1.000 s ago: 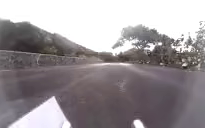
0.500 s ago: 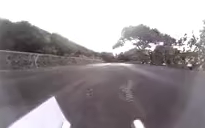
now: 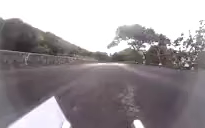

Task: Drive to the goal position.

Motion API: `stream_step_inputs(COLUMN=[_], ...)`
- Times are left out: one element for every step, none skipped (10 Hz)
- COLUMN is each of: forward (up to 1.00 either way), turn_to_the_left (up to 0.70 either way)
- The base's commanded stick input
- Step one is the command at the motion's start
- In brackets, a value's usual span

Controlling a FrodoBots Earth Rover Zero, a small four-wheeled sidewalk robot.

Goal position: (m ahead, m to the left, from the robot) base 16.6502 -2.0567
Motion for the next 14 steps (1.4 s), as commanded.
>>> stream_step_inputs(forward=[1.0,1.0,1.0,1.0,1.0,1.0,1.0,1.0,1.0,1.0,1.0,1.0,1.0,1.0], turn_to_the_left=[0.0,0.0,0.0,0.0,0.0,0.0,0.0,0.0,0.0,0.0,-0.32,-0.1,0.0,0.0])
